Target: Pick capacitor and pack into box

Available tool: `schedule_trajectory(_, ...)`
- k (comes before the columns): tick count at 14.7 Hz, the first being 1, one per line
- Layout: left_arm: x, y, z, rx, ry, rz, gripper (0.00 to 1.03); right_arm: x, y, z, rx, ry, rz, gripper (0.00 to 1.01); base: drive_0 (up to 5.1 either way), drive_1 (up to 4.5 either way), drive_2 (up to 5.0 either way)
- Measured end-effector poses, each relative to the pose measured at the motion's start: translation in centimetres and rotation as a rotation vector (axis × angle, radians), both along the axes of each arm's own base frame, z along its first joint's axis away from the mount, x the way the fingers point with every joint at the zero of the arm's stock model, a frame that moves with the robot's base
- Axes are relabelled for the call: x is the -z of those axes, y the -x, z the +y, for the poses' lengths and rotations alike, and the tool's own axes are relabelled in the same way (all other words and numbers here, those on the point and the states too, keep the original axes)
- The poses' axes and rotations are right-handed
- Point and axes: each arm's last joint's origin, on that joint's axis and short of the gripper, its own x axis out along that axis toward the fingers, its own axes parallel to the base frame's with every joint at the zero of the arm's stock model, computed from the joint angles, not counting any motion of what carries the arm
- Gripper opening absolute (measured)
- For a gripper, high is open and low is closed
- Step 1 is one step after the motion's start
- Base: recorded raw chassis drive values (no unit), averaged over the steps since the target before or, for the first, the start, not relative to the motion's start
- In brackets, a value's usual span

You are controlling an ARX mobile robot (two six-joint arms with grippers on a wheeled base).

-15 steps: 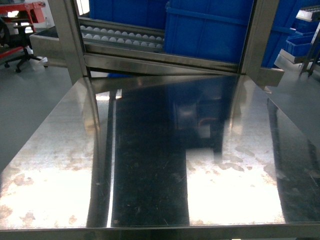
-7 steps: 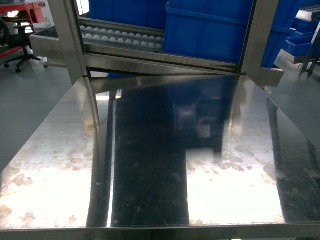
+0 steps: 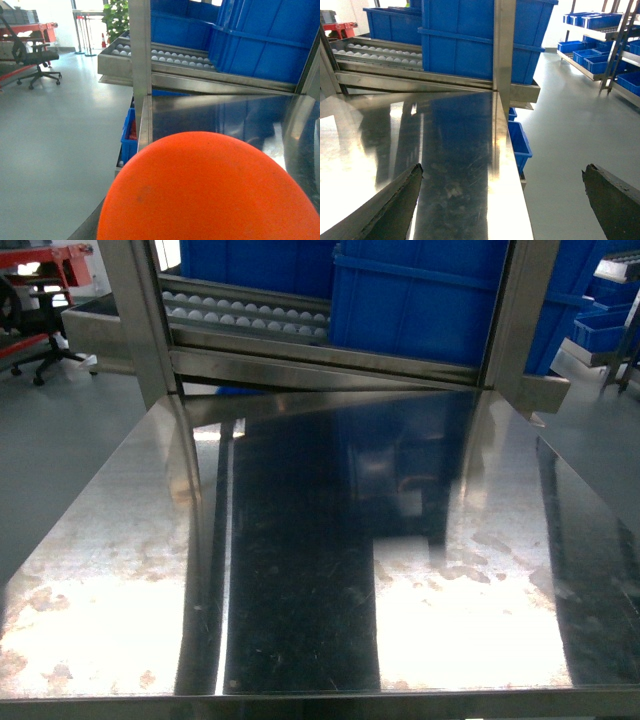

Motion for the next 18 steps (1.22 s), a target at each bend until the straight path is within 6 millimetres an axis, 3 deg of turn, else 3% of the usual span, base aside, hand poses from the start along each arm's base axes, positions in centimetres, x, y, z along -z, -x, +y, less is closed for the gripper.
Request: schedule_trajectory(18,0.06,0.00,0.00,0.000,0.000,0.006,0.43,0.00,0.00,0.00,0.000,0.000,0.000,0.98,0.0,0.00,0.0)
